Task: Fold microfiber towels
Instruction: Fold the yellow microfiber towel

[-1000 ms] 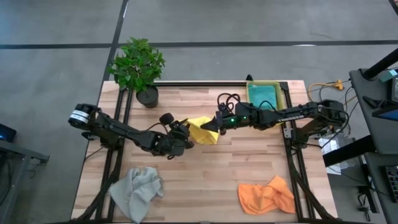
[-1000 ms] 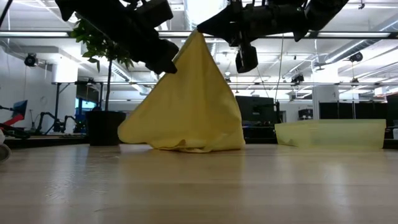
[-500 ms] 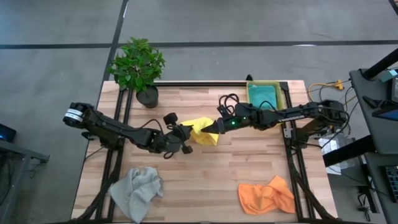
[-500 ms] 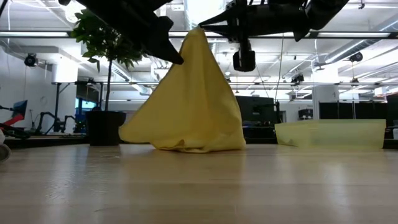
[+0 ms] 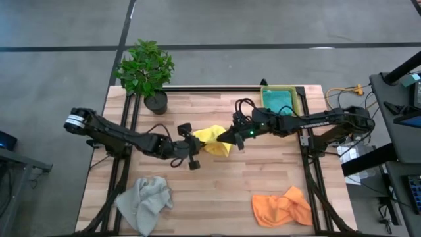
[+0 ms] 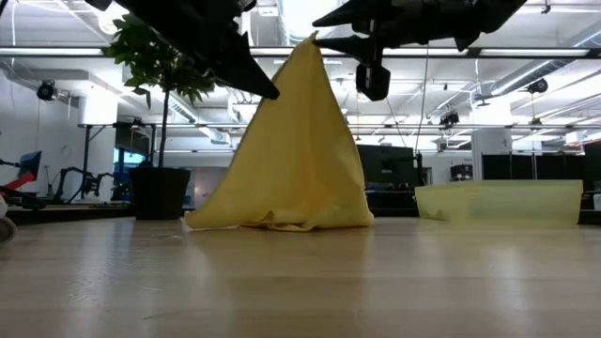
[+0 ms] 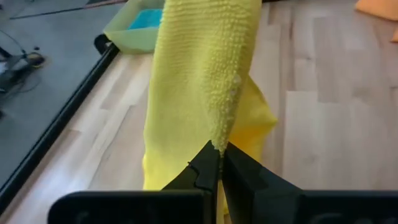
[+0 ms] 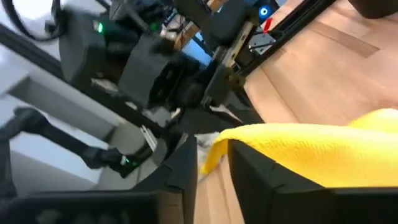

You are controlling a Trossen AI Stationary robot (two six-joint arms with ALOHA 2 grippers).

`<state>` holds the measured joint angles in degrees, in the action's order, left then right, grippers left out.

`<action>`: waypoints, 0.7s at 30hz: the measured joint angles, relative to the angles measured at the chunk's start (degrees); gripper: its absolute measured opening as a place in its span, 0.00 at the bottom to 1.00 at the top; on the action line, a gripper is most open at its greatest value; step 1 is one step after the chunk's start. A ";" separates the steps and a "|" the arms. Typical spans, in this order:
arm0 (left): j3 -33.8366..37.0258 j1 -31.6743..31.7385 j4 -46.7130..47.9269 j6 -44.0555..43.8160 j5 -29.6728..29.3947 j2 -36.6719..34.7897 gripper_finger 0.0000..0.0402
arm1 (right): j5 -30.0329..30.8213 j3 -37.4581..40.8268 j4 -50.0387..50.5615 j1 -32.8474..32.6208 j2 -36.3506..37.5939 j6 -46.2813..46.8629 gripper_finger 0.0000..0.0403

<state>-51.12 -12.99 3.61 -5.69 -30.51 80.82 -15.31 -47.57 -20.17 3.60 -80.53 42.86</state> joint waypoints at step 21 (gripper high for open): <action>-0.19 4.63 -0.05 -2.97 12.06 -1.64 0.00 | 13.20 0.00 11.88 -4.87 -0.17 -27.38 0.38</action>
<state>-51.32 -8.36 3.57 -8.67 -18.45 79.18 -2.11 -47.57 -8.29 -1.28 -80.71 15.48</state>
